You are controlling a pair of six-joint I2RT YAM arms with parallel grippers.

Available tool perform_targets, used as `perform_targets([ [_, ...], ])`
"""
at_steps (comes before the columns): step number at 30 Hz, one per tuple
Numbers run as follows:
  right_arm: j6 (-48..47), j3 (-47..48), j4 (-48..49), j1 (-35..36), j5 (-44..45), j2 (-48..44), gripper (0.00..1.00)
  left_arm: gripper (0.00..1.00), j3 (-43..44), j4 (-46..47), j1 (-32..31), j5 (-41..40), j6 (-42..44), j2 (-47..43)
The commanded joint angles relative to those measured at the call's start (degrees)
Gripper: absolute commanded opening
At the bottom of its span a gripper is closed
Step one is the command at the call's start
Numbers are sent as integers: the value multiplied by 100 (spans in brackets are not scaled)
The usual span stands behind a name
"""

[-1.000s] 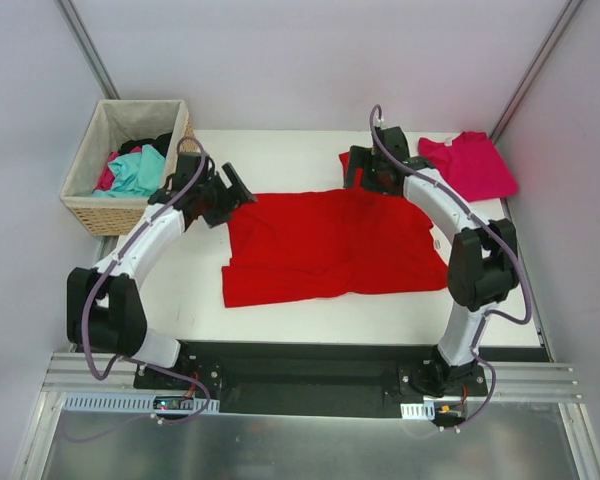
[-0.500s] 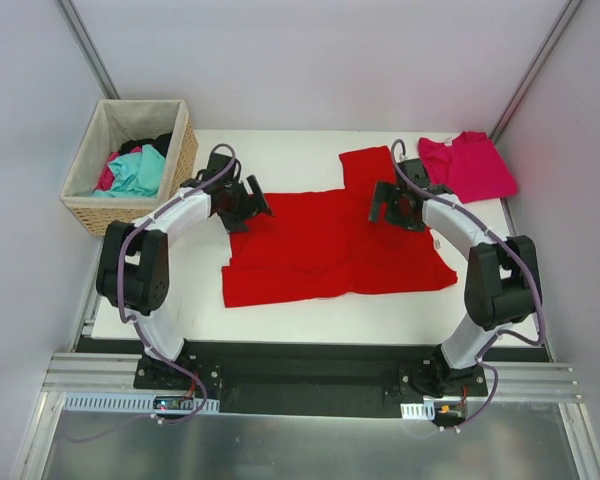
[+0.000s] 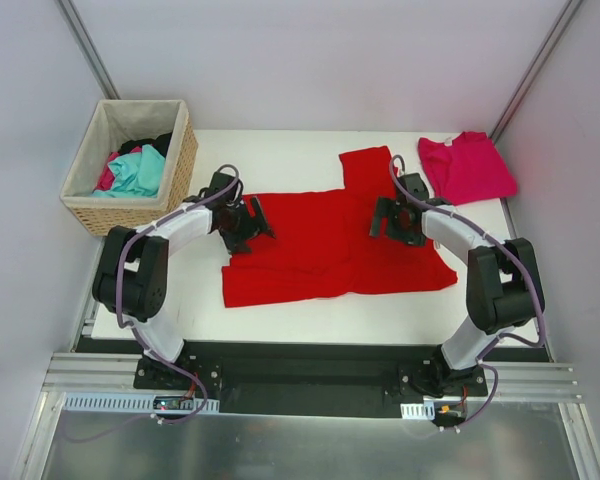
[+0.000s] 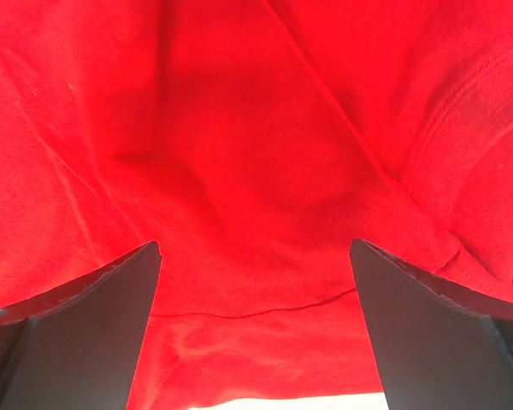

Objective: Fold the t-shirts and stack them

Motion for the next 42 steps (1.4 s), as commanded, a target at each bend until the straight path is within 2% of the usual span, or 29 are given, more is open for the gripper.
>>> perform_targets([
  [1,74,-69,126,-21,-57,-195,98,79,-332,38,-91,226,-113,-763],
  [12,118,-280,240,67,-84,-186,98,79,-1105,38,-117,349,-201,-1757],
  [24,135,-201,205,67,-84,-212,98,79,-1712,38,-135,340,-297,-2038],
  [33,91,-69,143,67,66,-45,98,79,-1853,117,-135,121,-236,-1775],
  [42,328,-368,266,58,-224,69,98,79,-2073,337,-135,-143,-245,-1292],
])
